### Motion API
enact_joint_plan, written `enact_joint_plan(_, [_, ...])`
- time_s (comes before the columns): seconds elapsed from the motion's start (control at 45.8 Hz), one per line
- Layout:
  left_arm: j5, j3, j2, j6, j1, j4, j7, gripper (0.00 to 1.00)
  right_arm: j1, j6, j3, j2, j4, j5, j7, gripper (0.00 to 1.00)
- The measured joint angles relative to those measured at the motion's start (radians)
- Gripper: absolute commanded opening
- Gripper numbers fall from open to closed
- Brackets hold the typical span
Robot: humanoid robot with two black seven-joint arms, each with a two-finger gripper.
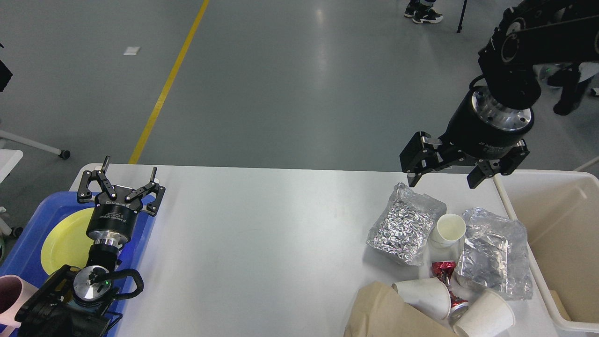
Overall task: Tidy desktop
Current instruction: 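Lower the right gripper toward the brown paper bag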
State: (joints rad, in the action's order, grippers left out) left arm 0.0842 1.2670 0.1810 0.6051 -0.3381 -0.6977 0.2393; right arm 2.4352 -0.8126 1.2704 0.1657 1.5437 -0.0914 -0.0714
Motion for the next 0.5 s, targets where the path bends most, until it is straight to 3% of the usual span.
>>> enact_joint_plan(0.328, [0.000,0.000,0.000,0.004,0.001,0.000,0.000,0.96,-0.082,0.016,-0.084,0.015,0.082,-0.015,-0.001,1.00])
enact_joint_plan(0.503, [0.000,0.000,0.000,0.004,0.001,0.000,0.000,0.96,-0.250,0.153,-0.176,-0.031,0.068,-0.048,-0.025,1.00])
